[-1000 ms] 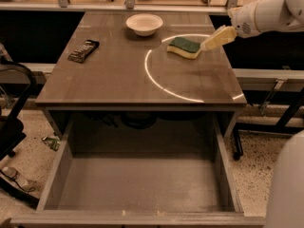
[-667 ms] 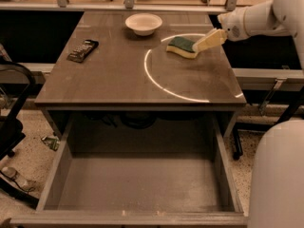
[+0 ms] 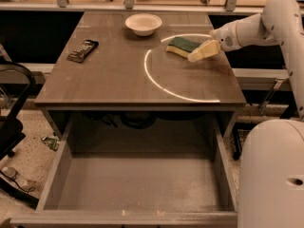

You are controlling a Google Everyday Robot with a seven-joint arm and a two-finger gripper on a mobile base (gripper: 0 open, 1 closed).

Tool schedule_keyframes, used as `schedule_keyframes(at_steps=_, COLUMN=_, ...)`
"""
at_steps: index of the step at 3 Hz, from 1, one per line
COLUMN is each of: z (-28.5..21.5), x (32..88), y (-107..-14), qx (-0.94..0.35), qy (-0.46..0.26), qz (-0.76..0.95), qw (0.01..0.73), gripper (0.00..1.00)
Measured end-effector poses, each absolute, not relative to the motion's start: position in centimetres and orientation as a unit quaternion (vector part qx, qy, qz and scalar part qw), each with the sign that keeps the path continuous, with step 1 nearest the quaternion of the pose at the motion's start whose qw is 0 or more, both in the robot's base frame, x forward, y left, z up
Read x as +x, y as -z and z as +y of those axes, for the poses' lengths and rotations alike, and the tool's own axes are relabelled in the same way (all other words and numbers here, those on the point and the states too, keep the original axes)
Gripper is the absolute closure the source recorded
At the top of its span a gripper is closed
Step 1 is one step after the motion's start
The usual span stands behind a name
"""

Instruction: Move sponge near rxbar chocolate

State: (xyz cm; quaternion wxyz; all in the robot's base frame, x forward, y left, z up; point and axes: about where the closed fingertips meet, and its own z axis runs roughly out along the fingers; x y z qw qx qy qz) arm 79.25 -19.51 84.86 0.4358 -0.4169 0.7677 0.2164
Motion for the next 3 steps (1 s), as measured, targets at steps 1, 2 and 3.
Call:
schedule_keyframes(at_steps=1, z=-17.6, x=79.4, y=-84.5, qx=-0.433, qy=-0.227, qz=0.759, qw=0.430, gripper=0.25)
schedule_keyframes(at_steps=2, z=-16.1, x=79.5, y=-84.6, qx=-0.446, qy=-0.231, qz=0.751, qw=0.428, gripper=0.56)
schedule_keyframes(at_steps=3, z=-15.8, x=79.6, y=-84.5, qx=-0.448, qy=-0.230, qz=0.751, qw=0.427, gripper=0.78)
